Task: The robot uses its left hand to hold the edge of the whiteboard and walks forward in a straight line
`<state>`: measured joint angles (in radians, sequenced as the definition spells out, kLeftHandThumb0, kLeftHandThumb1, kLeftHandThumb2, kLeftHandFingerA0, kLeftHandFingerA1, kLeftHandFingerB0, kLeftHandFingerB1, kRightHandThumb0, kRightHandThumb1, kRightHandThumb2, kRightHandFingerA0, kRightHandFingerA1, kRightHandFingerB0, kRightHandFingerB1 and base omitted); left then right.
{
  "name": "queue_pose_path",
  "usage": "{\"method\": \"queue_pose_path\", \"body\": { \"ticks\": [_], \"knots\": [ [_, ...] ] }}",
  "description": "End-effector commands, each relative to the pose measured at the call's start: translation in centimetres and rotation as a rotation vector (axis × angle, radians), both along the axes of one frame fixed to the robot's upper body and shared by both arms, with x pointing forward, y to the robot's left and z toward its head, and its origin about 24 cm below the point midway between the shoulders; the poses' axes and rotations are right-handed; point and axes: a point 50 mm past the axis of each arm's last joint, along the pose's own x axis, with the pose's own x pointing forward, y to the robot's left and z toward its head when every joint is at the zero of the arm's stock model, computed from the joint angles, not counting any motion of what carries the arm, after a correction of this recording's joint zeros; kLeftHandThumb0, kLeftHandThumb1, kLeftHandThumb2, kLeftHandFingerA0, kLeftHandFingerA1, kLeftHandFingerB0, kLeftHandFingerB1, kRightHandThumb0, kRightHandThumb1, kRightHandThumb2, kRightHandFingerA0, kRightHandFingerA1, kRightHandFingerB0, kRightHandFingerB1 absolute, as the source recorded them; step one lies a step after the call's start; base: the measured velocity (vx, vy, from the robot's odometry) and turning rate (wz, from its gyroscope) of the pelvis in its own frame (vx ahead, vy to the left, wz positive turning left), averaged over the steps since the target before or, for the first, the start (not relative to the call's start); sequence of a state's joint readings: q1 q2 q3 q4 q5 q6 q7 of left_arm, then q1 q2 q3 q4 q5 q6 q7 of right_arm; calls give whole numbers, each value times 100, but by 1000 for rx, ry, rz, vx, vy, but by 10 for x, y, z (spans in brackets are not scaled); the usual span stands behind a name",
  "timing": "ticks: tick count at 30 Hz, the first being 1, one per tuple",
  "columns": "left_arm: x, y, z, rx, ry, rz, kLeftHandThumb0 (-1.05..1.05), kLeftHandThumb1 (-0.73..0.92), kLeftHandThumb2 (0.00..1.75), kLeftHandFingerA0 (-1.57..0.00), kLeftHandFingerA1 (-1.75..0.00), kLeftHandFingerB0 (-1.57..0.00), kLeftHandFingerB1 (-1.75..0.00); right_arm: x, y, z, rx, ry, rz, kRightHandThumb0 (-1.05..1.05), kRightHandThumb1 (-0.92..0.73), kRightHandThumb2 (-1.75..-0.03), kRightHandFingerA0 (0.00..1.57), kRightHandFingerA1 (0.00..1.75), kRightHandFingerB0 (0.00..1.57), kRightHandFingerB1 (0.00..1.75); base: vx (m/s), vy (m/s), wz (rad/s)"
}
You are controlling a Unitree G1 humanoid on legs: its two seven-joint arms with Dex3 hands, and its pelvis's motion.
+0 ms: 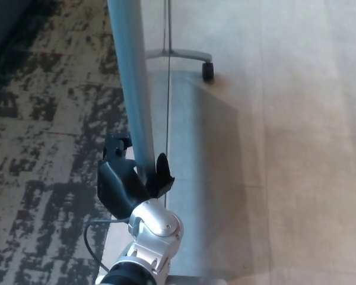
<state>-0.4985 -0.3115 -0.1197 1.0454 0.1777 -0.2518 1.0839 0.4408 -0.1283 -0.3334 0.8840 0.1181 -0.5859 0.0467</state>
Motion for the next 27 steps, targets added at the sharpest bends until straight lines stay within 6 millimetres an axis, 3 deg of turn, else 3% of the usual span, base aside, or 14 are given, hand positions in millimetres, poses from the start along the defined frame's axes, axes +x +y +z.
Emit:
{"method": "queue_pose_path", "body": {
  "ticks": [1, 2, 13, 14, 15, 17, 18, 19, 21, 22, 23, 25, 26, 27],
  "knots": [
    [20, -41, 36, -24, -90, -104, -14, 50, 107, -100, -161, -93, -153, -1, -6, 4, -8, -3, -10, -43, -54, -56, 49, 63, 42, 35, 125, -83, 15],
    [20, -42, 36, -24, -87, -101, -15, 50, 109, -105, -163, -89, -151, -1, -6, 2, -5, -4, -12, -51, -42, -79, 44, 66, 35, 49, 114, -126, 21],
    [21, -41, 37, -16, -88, -110, -15, 53, 107, -103, -165, -87, -153, -4, -3, 2, 11, 1, -12, -50, -41, -80, 43, 65, 35, 50, 37, -223, 26],
    [21, -41, 36, -15, -86, -111, -15, 52, 108, -103, -163, -88, -150, -6, -3, 0, 7, 24, 0, -44, -55, -57, 42, 58, 40, 36, 0, 0, 0],
    [21, -41, 37, -10, -89, -113, -15, 52, 109, -103, -163, -89, -152, -6, -4, -1, -1, 42, 2, -50, -41, -79, 39, 62, 33, 48, 31, 15, -7],
    [20, -42, 36, -10, -91, -116, -15, 50, 108, -99, -164, -91, -156, -8, -3, -2, 16, 42, -2, -48, -42, -79, 38, 63, 31, 48, 18, 62, -10],
    [20, -43, 36, -2, -86, -121, -15, 51, 108, -100, -165, -91, -156, -9, -4, -2, -10, 55, 17, -48, -41, -76, 34, 61, 34, 48, 19, 110, -18],
    [20, -43, 36, -4, -87, -120, -15, 51, 108, -100, -166, -91, -156, -9, -4, -2, -9, 56, 17, -44, -53, -56, 37, 58, 40, 36, 23, 132, -17],
    [19, -43, 36, -7, -87, -122, -14, 51, 108, -100, -166, -91, -157, -11, -5, -2, -7, 60, 15, -44, -53, -57, 38, 59, 40, 35, 60, 189, -18],
    [19, -43, 36, -12, -88, -121, -14, 50, 109, -100, -166, -91, -157, -11, -5, -3, -5, 67, 15, -48, -41, -77, 34, 62, 33, 48, -38, 189, 33],
    [19, -44, 36, -14, -89, -120, -14, 50, 109, -100, -166, -91, -157, -12, -5, -3, -4, 70, 15, -48, -41, -77, 34, 62, 33, 48, 42, 303, -35],
    [19, -44, 36, -3, -84, -125, -13, 51, 109, -104, -169, -86, -156, -14, -5, -4, -13, 84, 16, -43, -54, -56, 35, 57, 38, 34, 44, 192, 0],
    [19, -45, 36, 2, -81, -123, -13, 48, 109, -96, -172, -87, -163, -14, -5, -4, -10, 88, 21, -47, -42, -77, 33, 61, 32, 48, 0, 0, 0],
    [19, -45, 36, 2, -81, -121, -13, 48, 109, -96, -172, -87, -163, -15, -5, -4, -17, 84, 26, -47, -42, -77, 33, 61, 32, 48, 36, 17, 12]
  ]
}}
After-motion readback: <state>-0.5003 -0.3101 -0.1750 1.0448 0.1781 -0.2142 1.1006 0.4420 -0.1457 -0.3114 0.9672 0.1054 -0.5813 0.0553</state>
